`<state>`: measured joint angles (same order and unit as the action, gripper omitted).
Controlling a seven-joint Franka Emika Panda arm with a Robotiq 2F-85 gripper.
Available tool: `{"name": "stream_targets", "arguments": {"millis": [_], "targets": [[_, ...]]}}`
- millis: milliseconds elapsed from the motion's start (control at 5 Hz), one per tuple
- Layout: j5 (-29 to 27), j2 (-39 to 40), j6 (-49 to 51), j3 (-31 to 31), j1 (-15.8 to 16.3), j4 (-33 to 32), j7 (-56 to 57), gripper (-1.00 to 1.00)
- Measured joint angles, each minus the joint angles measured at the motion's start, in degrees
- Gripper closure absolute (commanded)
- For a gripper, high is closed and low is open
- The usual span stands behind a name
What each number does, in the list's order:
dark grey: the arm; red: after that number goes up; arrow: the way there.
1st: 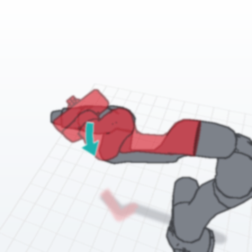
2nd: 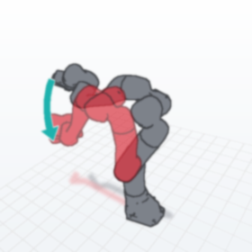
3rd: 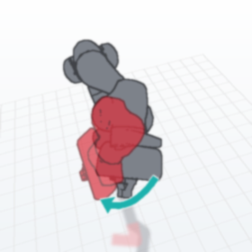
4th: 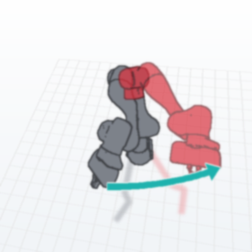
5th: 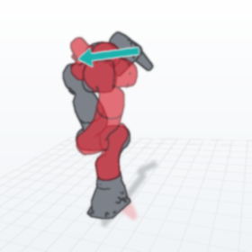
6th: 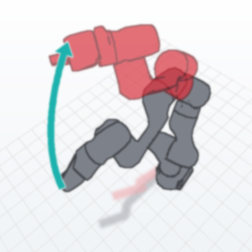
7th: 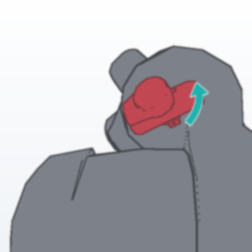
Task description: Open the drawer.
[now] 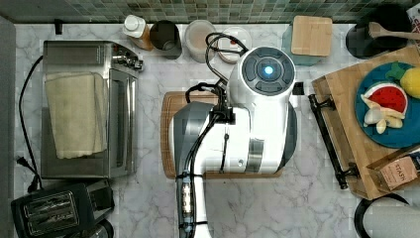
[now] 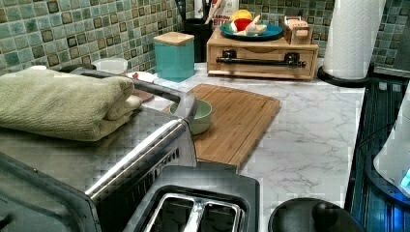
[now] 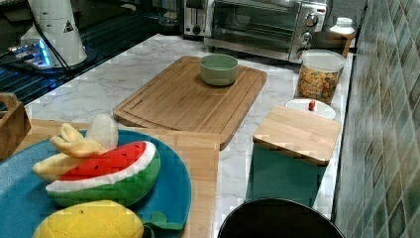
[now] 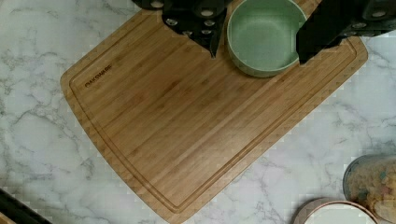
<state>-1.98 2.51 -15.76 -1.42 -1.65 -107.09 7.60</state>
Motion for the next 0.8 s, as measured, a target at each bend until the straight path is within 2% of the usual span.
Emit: {"name": "stream_targets", "arguments": {"millis": [400,600,800], "targets": [[-0.16,0.05,-0.29,-0.01,-0.01,-1.18,0.08,-1.0],[0.08,-0.2,-7.47,0.09,-0.38,-3.8,0.08,-1.0],[0.12,-1.85,-13.81,0.2,-1.04,-8.95,5.69,-1.0]]}}
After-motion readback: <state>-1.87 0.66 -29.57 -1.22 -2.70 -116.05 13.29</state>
